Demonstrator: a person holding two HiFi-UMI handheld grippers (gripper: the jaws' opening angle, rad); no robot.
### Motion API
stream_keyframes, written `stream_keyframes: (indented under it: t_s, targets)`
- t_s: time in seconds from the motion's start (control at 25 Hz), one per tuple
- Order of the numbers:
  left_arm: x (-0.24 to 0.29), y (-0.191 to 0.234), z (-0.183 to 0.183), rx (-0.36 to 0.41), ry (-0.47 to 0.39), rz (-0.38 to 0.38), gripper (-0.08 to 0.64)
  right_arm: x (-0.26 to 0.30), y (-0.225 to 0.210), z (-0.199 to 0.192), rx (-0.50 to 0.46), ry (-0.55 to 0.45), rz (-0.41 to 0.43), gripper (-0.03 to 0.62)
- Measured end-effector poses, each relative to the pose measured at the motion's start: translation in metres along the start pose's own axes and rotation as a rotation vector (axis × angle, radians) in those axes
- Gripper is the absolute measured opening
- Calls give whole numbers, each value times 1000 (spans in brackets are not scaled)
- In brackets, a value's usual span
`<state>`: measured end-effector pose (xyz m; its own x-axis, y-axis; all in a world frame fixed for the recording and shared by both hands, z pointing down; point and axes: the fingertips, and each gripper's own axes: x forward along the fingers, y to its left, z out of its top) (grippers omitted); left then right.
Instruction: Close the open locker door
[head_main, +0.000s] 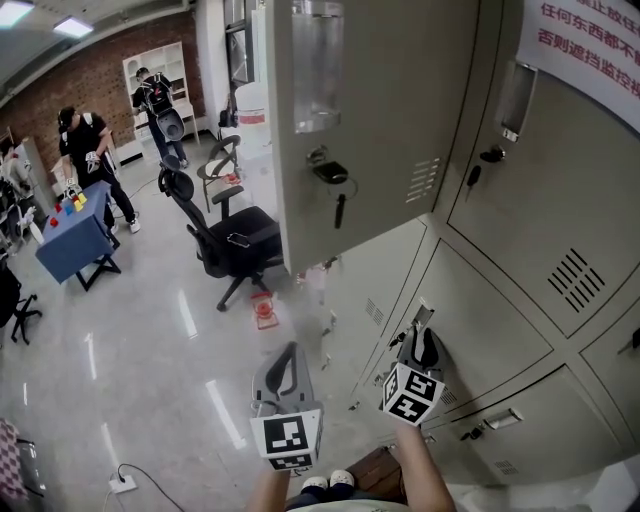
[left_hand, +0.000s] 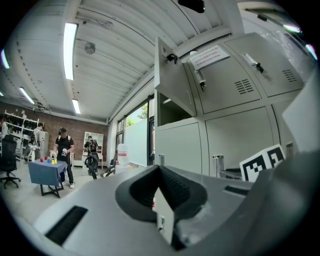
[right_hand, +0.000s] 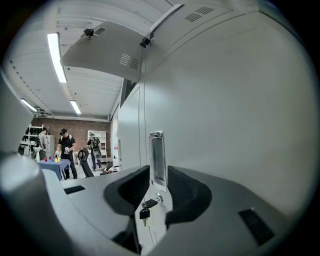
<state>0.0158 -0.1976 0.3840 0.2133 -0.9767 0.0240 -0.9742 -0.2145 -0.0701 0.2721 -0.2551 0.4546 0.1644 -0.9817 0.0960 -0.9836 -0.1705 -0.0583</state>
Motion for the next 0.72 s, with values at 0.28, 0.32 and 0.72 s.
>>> stream_keyframes:
  t_s: [0.28,0.32,0.72]
  targets:
    - [-12,18,9,8,-15,36,2,-16,45,31,-55,-61,115,126]
    - [-14,21,12,8,-20,42,2,-21,55,42,-74,-86,138,133]
    - [-42,61,32,11,-51,134,2,-90,169,177,-352,-466,392,179]
